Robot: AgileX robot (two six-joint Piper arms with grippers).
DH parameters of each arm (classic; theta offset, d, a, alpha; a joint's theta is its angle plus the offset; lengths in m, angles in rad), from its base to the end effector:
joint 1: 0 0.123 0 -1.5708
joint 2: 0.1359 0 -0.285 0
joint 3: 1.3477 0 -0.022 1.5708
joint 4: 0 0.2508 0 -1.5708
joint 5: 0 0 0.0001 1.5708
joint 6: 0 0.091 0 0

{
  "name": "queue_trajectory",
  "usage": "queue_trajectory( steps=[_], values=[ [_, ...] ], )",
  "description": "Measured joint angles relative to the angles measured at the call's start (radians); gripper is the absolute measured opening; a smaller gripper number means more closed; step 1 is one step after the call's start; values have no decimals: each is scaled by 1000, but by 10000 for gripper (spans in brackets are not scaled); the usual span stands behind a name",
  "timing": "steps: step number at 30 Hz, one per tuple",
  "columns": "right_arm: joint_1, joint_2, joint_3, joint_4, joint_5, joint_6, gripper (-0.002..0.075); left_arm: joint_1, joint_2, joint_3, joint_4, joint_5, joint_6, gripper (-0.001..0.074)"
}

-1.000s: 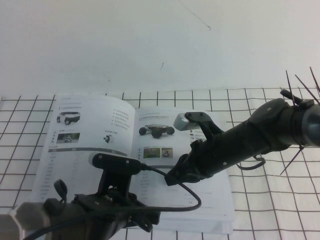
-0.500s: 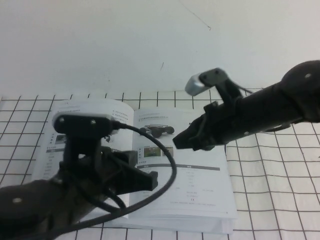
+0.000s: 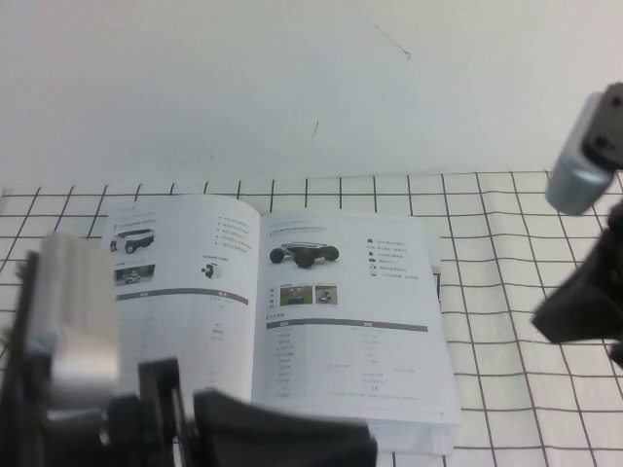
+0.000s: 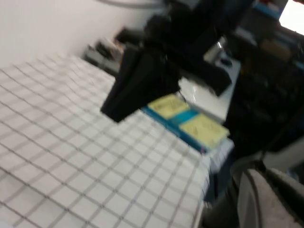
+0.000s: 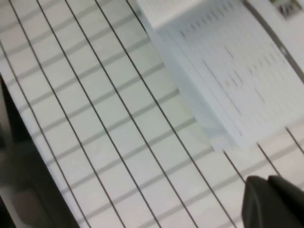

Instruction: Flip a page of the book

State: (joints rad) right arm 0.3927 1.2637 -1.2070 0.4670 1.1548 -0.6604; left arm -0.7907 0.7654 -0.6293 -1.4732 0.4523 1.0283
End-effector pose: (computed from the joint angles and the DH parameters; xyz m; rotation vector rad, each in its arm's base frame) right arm 0.2077 0.1266 0.3603 -1.1977 2.3012 0.5362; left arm 0.0817 -0.1390 0.3483 0.6841 1.6968 -1.2706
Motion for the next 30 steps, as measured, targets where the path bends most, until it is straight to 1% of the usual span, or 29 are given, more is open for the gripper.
queue_trajectory(
  steps=[2,5,7,9,12,17,21,25,30],
  values=[
    [0,-62,28,-139,53,85,1,0,0,0,166,122,-89,-2],
    [0,-165,83,-347,76,188,1,0,0,0,377,251,-167,-2],
    [0,-247,123,-467,83,230,1,0,0,0,464,264,-228,-2],
    [0,-340,164,-525,83,250,1,0,-4,0,532,247,-288,-2],
    [0,-517,249,-560,41,263,1,0,-16,0,603,205,-329,-2],
    [0,-773,428,-558,-132,320,1,0,-32,0,612,110,-369,-2],
    [0,-883,588,-558,-228,434,1,0,-32,0,612,42,-377,-2],
    [0,-964,724,-557,-341,500,1,0,-32,0,610,-9,-381,-2],
    [0,-1007,789,-557,-356,561,1,0,-32,0,610,-17,-383,-2]
  ],
)
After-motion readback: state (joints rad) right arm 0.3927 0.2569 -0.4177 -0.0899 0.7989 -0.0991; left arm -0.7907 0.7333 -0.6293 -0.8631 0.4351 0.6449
